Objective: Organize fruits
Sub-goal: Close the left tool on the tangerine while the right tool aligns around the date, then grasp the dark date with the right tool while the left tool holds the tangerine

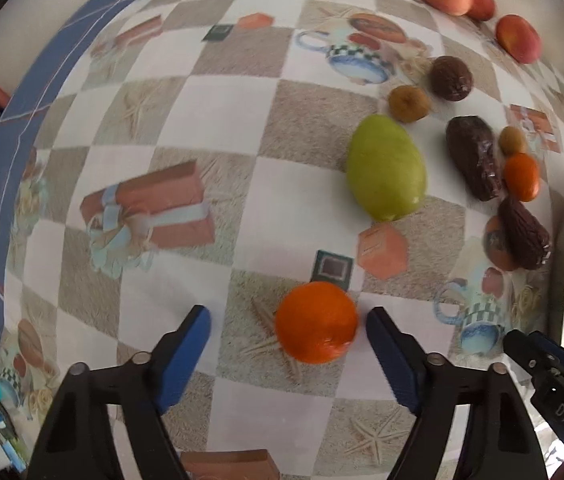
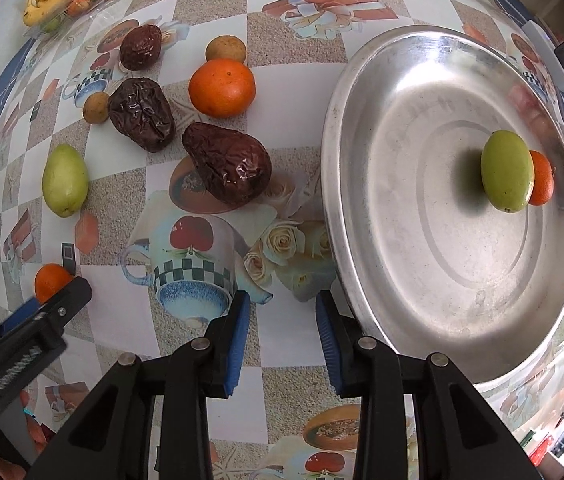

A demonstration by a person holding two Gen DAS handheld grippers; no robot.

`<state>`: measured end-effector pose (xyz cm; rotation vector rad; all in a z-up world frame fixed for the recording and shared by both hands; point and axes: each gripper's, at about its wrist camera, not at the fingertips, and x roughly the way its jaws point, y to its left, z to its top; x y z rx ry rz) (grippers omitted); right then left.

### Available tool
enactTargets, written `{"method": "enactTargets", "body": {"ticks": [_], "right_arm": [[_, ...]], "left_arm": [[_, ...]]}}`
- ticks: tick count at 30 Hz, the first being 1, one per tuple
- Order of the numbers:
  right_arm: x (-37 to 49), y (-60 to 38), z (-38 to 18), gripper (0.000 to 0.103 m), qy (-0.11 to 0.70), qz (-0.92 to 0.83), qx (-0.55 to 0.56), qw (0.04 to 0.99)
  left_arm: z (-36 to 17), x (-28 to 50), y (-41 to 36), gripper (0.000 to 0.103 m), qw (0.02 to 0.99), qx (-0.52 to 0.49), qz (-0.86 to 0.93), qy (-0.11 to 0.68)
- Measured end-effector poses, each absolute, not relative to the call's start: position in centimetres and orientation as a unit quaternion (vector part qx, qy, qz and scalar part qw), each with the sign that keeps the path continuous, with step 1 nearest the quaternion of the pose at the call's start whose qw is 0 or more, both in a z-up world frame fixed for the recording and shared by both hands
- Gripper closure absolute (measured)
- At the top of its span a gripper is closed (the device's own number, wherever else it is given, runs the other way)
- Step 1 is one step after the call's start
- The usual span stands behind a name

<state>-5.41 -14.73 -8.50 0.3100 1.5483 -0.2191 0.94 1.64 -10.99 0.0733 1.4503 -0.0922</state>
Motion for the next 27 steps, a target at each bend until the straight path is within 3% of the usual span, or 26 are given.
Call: {"method": "enactTargets", "body": {"ticks": [2, 4, 8, 20, 27], "right_arm": [[-4.5, -14.8, -8.6, 0.068, 0.696, -0.096, 0.14, 0.698], [-4.5, -15.2, -8.2, 0.068, 0.697, -0.094, 0.142, 0.697], [-3.9, -15.7, -8.1, 0.068, 0.697, -0.092, 0.159, 0.694], [-2.7, -18.1, -6.9, 0.068, 0.67, -0.071, 0.206, 0.71], [-0.4, -18.1, -4.9, 0.068, 0.628, -0.093, 0.158, 0.756]], "left_arm": [[-10.7, 1.1, 1.4, 0.034, 0.751, 0.034, -0.044, 0.658], [-10.2, 1.6, 1.5, 0.051, 0.757, 0.032, -0.046, 0.65], [-9.9, 2.0, 1.8, 0.065, 0.761, 0.025, -0.048, 0.646], [-7.5, 4.3, 4.4, 0.065, 0.772, -0.035, -0.058, 0.633], [-5.8, 6.5, 4.6, 0.065, 0.782, -0.052, -0.069, 0.617]]}}
